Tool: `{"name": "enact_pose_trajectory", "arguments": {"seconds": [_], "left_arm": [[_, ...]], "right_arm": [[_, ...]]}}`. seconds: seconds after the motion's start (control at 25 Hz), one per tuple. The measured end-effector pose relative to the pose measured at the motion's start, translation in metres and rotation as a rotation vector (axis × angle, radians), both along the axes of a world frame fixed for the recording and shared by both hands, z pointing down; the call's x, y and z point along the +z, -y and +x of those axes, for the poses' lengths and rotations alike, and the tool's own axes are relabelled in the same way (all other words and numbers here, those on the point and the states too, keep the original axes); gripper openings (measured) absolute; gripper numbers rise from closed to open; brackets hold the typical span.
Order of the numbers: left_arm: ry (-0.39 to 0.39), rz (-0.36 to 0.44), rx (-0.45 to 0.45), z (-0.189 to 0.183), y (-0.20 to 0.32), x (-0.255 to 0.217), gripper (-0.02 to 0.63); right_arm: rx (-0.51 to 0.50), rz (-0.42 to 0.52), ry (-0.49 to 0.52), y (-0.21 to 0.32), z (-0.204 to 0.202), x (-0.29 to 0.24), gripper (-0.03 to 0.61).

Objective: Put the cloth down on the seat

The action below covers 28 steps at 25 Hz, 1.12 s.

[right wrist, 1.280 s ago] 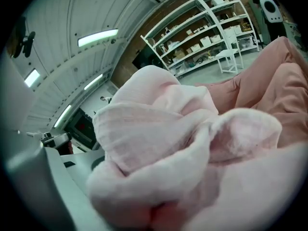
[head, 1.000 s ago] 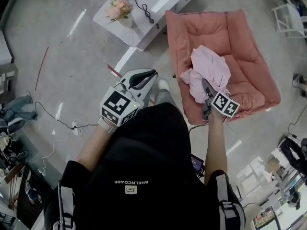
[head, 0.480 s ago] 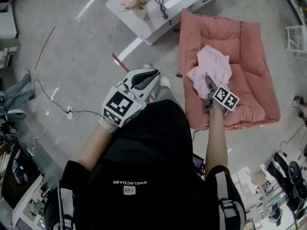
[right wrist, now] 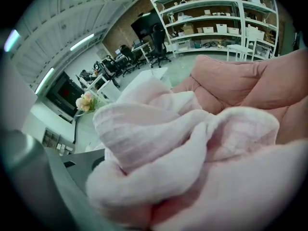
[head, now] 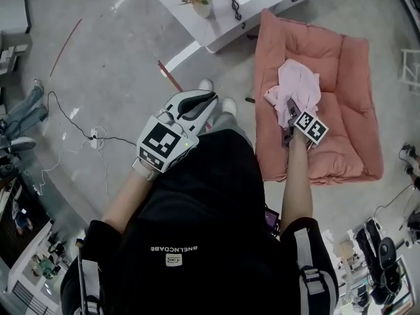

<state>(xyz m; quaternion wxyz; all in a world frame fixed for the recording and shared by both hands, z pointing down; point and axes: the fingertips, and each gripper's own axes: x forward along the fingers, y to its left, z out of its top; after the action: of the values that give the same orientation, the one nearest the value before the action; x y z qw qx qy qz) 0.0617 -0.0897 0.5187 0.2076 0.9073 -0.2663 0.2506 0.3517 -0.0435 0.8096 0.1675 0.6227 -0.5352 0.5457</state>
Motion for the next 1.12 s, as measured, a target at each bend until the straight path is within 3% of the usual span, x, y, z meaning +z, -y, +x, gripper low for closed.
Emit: {"name": "enact_pose_trajectory", "arguments": {"seconds": [0.24,0.72,1.12], "left_arm": [[0.015,-0.008,-0.033,-0.009,0.004,0.009,0.017],[0.031,-0.033,-0.078,-0.013,0.011,0.021,0.017],[0.039,-0.056,-0.071,-0.002,0.009,0.040,0.017]], "right_arm": [[0.012,-0.039,-0.018,0.008,0.010,0.033,0.311],[-0.077,-0.124,-0.106,0.035,0.018,0.084,0.313],[-0.030,-0.195,-0.122,0.036,0.033,0.129,0.331]]}}
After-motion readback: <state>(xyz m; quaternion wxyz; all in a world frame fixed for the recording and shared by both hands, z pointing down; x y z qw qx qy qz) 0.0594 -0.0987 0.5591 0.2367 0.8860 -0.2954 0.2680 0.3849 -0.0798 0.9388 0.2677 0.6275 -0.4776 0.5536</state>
